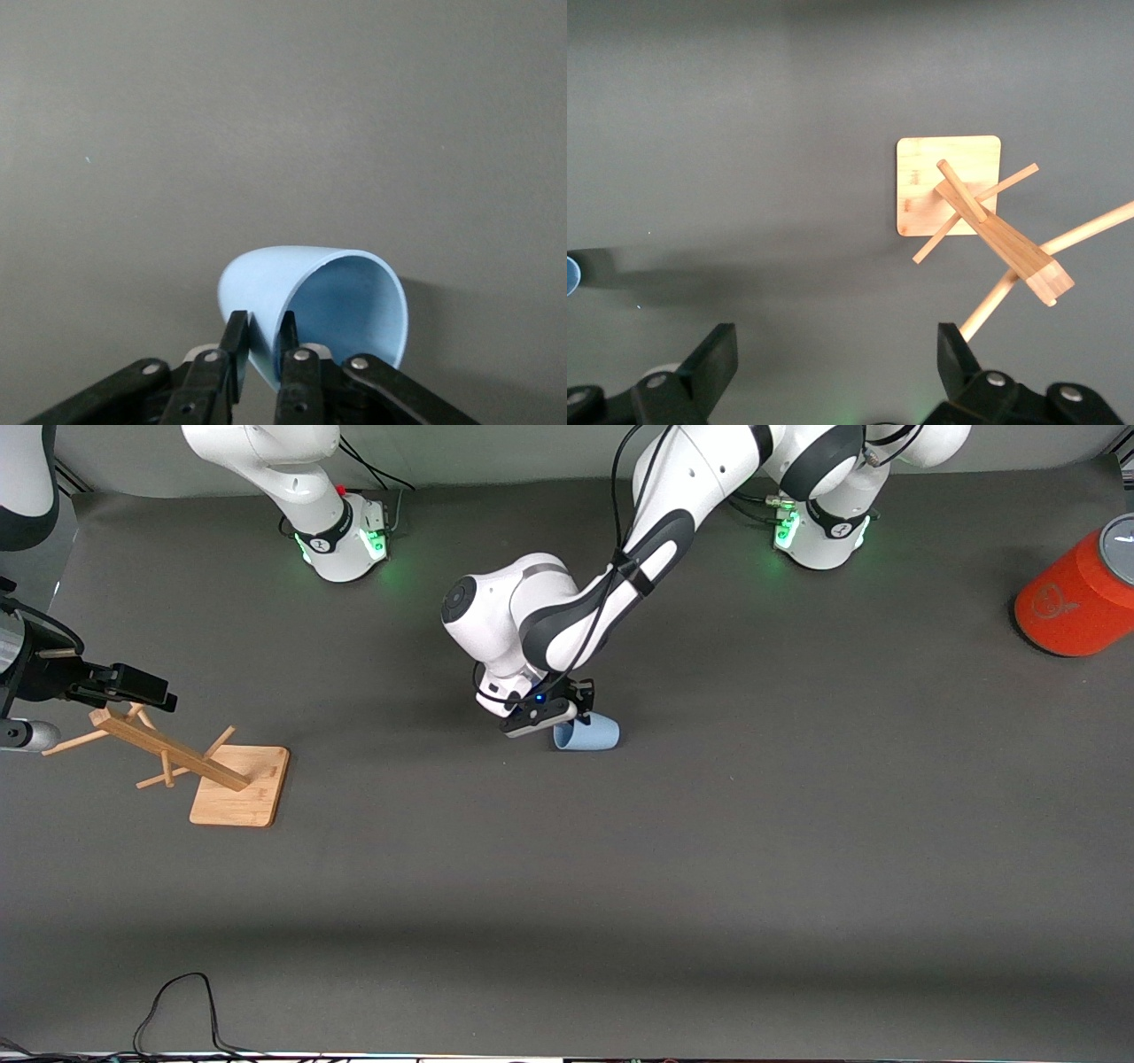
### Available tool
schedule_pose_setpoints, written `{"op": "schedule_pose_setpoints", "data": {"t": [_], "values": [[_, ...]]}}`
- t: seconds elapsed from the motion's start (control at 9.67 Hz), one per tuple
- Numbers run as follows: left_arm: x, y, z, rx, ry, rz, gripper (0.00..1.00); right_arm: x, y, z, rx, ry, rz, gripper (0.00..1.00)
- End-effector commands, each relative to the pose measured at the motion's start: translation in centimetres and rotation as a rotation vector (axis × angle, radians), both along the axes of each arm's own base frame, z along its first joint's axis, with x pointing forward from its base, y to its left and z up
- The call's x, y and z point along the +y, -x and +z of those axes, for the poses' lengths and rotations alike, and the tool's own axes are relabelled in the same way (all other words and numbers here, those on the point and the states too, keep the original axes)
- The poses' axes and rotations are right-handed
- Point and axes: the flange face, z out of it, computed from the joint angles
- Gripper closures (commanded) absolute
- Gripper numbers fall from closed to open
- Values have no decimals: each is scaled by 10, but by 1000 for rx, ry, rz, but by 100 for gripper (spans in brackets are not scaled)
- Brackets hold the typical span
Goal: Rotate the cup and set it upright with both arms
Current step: 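Rotate the cup upright with the left gripper and set it down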
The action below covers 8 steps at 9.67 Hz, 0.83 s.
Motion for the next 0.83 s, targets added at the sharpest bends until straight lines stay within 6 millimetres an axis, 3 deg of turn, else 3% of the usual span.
{"op": "schedule_pose_setpoints", "data": {"t": [0.0,0.1,0.31,0.52,0.72], "values": [[38,-32,77,103,134,93,100,-3,-3,5,-10,8,26,0],[70,-44,102,134,215,128,100,-3,-3,5,-13,8,26,0],[112,-18,120,67,360,137,100,-1,-4,5,-18,21,27,0],[139,-6,97,56,424,171,100,-3,-5,4,-21,21,23,0],[149,26,78,-15,531,214,100,-2,-4,3,-19,22,25,0]]}}
